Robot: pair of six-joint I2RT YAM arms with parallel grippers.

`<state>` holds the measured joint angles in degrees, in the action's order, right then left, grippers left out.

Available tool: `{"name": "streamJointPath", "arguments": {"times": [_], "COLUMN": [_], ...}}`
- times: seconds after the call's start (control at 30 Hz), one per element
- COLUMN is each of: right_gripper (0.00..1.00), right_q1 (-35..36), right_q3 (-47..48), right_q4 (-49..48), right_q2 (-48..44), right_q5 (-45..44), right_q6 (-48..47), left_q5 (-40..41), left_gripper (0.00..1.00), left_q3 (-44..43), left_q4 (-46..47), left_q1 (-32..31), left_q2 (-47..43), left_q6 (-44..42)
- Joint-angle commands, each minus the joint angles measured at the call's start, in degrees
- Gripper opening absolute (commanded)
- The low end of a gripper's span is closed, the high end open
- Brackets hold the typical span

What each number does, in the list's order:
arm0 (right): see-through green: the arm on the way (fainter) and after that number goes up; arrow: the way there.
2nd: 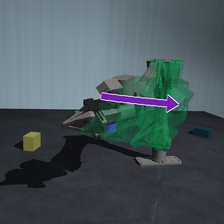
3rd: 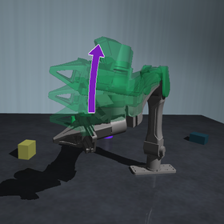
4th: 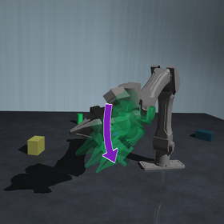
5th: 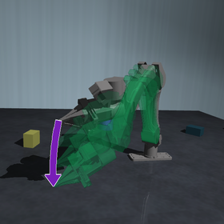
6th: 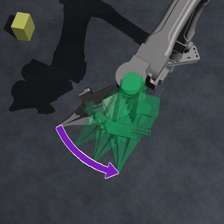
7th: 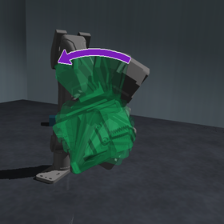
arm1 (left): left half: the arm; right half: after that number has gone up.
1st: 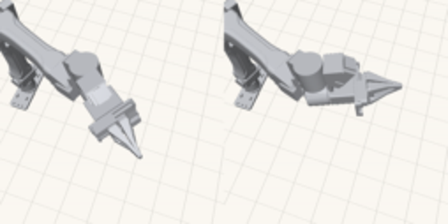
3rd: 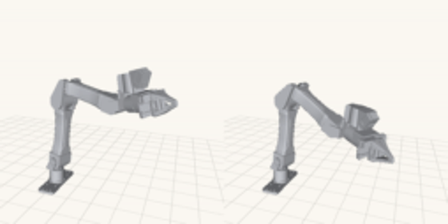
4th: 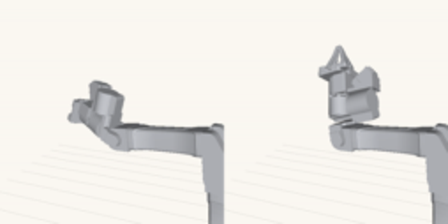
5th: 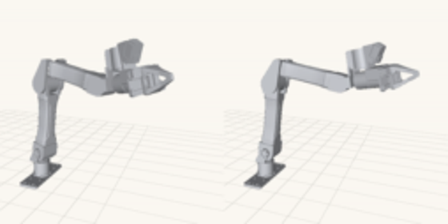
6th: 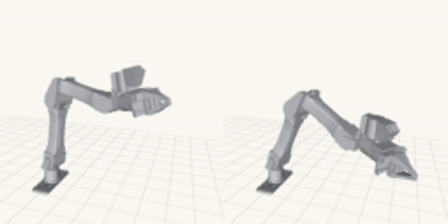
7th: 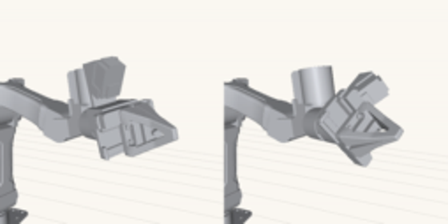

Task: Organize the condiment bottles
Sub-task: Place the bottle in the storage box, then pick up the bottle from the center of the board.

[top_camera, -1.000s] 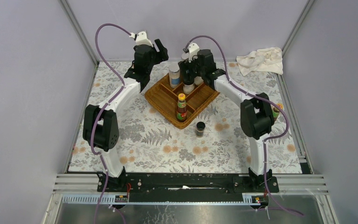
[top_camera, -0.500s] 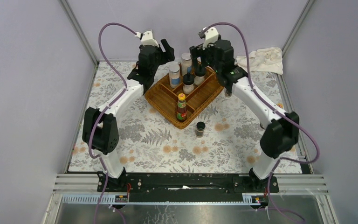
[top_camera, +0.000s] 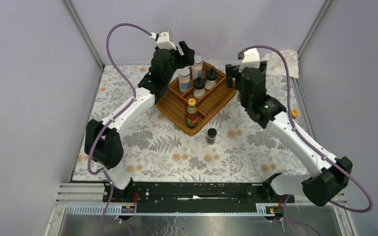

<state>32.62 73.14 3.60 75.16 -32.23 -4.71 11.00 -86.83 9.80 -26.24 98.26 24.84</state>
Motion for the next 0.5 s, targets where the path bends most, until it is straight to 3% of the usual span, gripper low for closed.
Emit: {"name": "streamJointPath", "arguments": {"times": [0.0, 0.37, 0.47], "right_gripper": [0.95, 0.98, 0.99], "right_q1": [1.5, 2.1, 2.1], "right_q3": [-3.0, -9.9, -9.5], "right_q4": [3.2, 20.4, 32.8], "right_q2": [-7.1, -24.5, -27.4], "right_q5": [-17.0, -42.8, -46.4], "right_q6": [3.9, 24.1, 35.2], "left_q5": [0.5, -1.2, -1.7], "left_gripper": [0.83, 0.83, 0.83], "left_q3": [-0.2, -0.7, -0.8], "left_q4": [2.8, 2.7, 2.7], "left_q1": [-1.2, -4.8, -5.7], "left_q2": [-2.2, -1.5, -1.3], "left_q6": [-0.8, 1.3, 1.9]}}
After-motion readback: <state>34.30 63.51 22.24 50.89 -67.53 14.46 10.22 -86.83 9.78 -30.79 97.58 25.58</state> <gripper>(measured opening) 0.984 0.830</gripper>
